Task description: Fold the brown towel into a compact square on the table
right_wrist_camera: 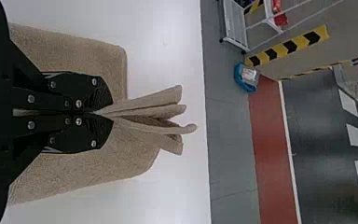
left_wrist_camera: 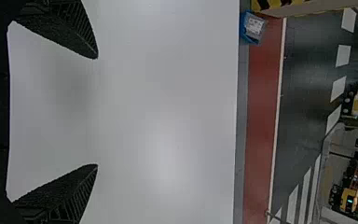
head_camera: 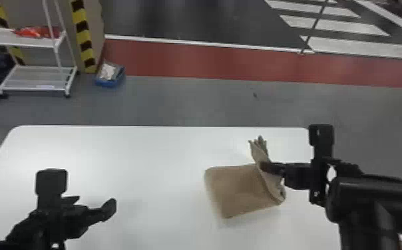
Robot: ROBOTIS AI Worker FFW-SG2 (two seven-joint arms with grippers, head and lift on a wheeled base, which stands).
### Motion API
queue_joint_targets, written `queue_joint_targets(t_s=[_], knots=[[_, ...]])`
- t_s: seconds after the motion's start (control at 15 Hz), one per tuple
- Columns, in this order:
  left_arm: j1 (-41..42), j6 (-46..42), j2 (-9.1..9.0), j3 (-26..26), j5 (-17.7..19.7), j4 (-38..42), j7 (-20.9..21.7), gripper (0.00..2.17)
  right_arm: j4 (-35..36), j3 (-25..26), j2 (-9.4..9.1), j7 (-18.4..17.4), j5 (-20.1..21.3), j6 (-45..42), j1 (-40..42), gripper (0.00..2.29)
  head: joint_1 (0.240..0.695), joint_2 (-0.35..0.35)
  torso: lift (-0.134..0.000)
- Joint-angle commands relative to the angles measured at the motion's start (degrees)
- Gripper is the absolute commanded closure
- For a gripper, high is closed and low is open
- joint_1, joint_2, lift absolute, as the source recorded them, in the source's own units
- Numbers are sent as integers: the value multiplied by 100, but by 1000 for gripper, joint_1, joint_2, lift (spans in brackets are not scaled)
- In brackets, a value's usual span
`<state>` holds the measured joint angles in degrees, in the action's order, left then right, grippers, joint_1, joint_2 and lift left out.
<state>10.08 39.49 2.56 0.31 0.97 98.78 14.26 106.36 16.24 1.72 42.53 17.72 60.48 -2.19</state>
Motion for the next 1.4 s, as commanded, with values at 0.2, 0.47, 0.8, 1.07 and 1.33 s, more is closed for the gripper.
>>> queue_joint_targets(t_s=[0.2,0.47,0.8,1.07,1.33], knots=[[-32,-15,7,48,0,-35,7,43,-203,-781,3,1,610,-22,122,1379,695,-97,0],[-59,-33,-1,48,9,-79,7,43,-423,-1308,3,-78,873,-92,193,427,695,-68,0],[-32,-33,-1,66,18,-61,7,43,-370,-1422,-14,-104,768,-198,324,83,695,-35,0],[3,-33,-1,66,18,-35,15,43,25,-1106,-14,10,478,-286,632,113,695,-26,0],[29,-33,7,101,18,-17,42,43,597,-666,12,757,548,-198,1168,218,695,-33,0]])
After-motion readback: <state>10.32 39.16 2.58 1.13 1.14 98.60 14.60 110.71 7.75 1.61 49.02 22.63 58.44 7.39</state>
